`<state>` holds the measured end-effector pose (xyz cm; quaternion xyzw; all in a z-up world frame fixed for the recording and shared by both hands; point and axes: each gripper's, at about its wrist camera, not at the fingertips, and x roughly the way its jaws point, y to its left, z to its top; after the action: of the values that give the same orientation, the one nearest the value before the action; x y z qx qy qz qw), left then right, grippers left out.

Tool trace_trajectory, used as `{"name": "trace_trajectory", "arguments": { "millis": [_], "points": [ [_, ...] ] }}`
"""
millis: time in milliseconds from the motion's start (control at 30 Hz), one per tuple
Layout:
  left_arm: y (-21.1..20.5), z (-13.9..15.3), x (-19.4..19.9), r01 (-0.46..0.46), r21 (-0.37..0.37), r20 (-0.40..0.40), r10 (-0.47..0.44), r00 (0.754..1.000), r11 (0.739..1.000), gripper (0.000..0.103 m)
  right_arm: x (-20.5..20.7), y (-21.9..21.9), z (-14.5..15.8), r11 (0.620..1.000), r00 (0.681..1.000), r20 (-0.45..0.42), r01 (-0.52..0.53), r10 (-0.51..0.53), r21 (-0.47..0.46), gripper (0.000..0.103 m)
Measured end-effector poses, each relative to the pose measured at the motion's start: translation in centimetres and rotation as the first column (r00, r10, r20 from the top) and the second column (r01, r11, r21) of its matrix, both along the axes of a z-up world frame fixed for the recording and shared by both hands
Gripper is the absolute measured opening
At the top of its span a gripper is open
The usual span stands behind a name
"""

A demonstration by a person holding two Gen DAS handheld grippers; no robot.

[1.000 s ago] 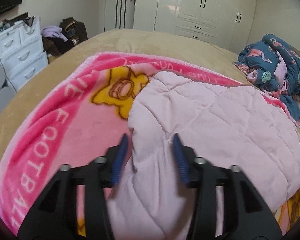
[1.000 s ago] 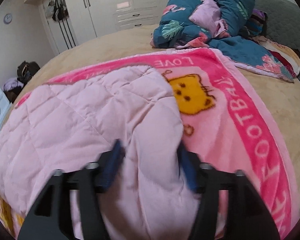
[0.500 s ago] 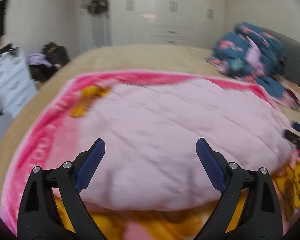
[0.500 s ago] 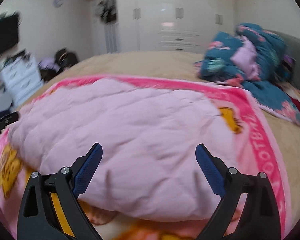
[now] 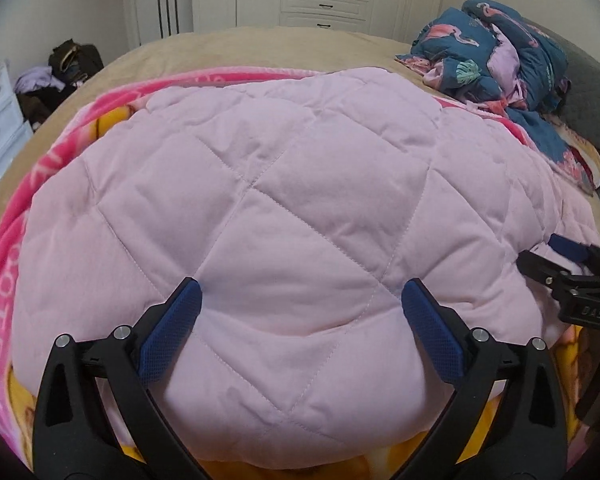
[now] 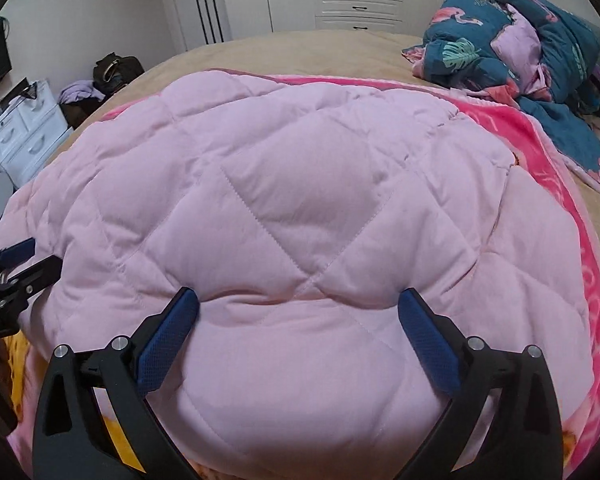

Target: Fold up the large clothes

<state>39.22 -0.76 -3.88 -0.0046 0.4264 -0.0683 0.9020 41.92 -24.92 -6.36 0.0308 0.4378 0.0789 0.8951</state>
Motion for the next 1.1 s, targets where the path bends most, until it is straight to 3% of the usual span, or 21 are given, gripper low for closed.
{"name": "trace_trajectory", "arguments": {
  "millis": [167, 400, 700, 900, 1100],
  "points": [
    [0.2, 1.5, -1.3, -0.023, -0.009, 0.003, 0.023, 1.000, 1.000, 0.095, -0.9, -0.8, 1.1, 1.000, 1.000, 0.006, 0.002, -0.002, 0.031, 0.099],
    [0.9, 4.3, -4.0, -0.061, -0.013, 0.077, 0.062, 0.995, 0.998, 0.095, -6.8, -3.5, 4.8, 0.994, 0.991, 0.132, 0.006, -0.020, 0.111, 0.099],
    [2.6, 6.6, -8.1, -0.118, -0.022, 0.146, 0.120, 0.982, 0.993, 0.095, -12.8, -7.0, 6.6, 0.985, 0.975, 0.202, 0.061, -0.093, 0.162, 0.099],
    [3.7, 6.6, -10.1, -0.147, -0.004, 0.159, 0.146, 0.976, 0.989, 0.095, -15.3, -8.9, 6.2, 0.976, 0.968, 0.205, 0.102, -0.141, 0.191, 0.099],
    [4.6, 5.0, -10.8, -0.165, -0.008, 0.117, 0.165, 0.979, 0.986, 0.095, -16.3, -10.0, 4.5, 0.968, 0.973, 0.154, 0.136, -0.170, 0.210, 0.099]
  ]
}}
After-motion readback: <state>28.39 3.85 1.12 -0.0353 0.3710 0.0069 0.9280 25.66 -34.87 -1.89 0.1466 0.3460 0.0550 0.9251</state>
